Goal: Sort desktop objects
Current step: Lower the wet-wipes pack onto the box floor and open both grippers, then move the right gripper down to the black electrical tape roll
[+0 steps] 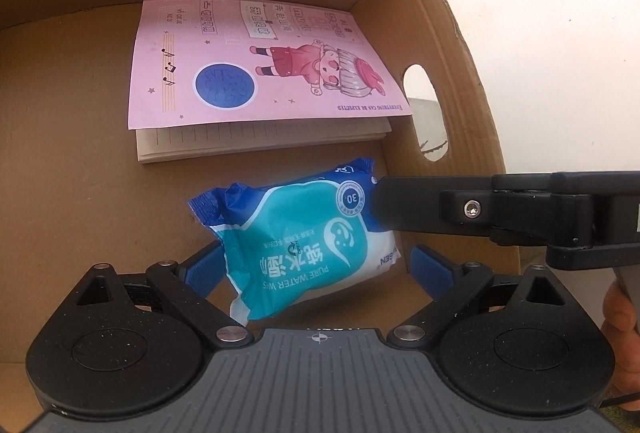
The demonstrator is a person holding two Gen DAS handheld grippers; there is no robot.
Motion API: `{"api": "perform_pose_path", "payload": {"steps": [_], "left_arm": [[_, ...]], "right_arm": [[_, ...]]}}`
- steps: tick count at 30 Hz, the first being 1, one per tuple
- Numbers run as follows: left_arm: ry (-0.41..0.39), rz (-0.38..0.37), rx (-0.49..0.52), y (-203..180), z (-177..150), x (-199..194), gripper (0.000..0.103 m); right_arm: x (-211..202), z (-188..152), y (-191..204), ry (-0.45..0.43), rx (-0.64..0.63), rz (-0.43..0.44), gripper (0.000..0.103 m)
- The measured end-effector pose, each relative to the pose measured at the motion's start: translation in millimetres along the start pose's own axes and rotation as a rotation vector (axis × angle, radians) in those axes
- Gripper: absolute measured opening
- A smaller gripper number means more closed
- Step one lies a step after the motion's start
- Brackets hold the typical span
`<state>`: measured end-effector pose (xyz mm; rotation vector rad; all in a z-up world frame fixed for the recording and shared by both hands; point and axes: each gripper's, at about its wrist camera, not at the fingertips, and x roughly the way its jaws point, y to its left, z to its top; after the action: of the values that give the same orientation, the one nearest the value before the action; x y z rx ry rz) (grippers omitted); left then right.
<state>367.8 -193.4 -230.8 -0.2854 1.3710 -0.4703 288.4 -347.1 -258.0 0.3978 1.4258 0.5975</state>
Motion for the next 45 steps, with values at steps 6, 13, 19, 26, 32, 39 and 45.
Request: {"api": "perform_pose_path", "payload": {"steps": [6, 13, 19, 26, 32, 39, 45], "left_arm": [[0.013, -0.024, 0.025, -13, 4, 11, 0.097], [0.021, -0.028, 0.059, -31, 12, 21, 0.098], [0.019, -0.008, 0.020, -24, 16, 18, 0.097], [-0.089, 0.011, -0.040, -9, 5, -23, 0.098], [-0.210, 0.026, -0.089, -8, -33, -78, 0.098], [-0.319, 0.026, -0.105, -4, -96, -142, 0.098], [-0.320, 0.041, -0.087, 2, -139, -149, 0.098]], "right_arm": [[-9, 1, -7, -0.021, 0.024, 0.002, 0.075], [-16, 2, -18, -0.048, 0.065, 0.018, 0.075], [-25, 1, -22, -0.086, 0.086, 0.027, 0.075], [-54, -16, -11, -0.195, 0.084, 0.061, 0.075], [-76, -43, 7, -0.282, 0.083, 0.108, 0.075], [-90, -90, 39, -0.328, 0.028, 0.126, 0.075], [-74, -131, 60, -0.299, -0.024, 0.101, 0.075]]}}
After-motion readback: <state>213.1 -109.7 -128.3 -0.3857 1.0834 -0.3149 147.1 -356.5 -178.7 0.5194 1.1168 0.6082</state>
